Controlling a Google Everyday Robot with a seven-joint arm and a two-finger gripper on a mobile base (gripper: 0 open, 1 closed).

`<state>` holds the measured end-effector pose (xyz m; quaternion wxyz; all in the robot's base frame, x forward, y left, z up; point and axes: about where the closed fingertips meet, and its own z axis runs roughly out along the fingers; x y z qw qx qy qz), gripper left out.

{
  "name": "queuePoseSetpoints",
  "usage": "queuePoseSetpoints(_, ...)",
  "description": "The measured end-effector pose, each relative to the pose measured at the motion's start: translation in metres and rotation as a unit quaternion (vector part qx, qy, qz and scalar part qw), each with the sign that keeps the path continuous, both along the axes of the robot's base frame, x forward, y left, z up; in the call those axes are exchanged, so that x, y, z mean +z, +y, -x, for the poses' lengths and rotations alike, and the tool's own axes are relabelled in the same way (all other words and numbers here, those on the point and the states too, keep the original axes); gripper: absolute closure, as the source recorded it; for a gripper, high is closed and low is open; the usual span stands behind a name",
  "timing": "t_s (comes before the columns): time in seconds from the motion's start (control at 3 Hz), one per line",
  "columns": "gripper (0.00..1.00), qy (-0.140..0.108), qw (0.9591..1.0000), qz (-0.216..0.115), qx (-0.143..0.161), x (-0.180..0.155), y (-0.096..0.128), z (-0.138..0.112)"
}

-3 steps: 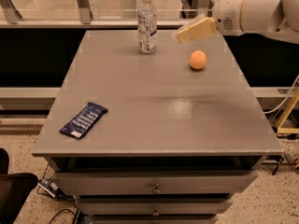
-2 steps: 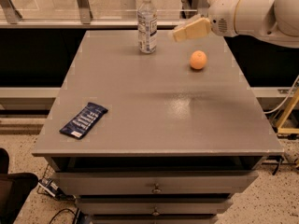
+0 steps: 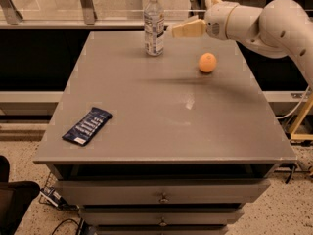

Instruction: Move blue plastic bottle near rxbar blueberry

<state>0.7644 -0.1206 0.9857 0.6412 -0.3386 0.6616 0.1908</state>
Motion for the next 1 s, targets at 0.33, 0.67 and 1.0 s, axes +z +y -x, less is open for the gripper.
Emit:
queuePoseSetpoints(0.33, 0.0, -0.004, 0.9999, -0.011, 0.001, -0.009, 0.008, -0.027)
queuePoseSetpoints(0.67, 0.0, -0.002, 0.9998, -0.017, 0.007, -0.014, 0.02, -0.047)
queuePoseSetpoints(1.0, 0.0, 0.016, 0.9997, -0.019, 0.001, -0.016, 0.032, -0.056)
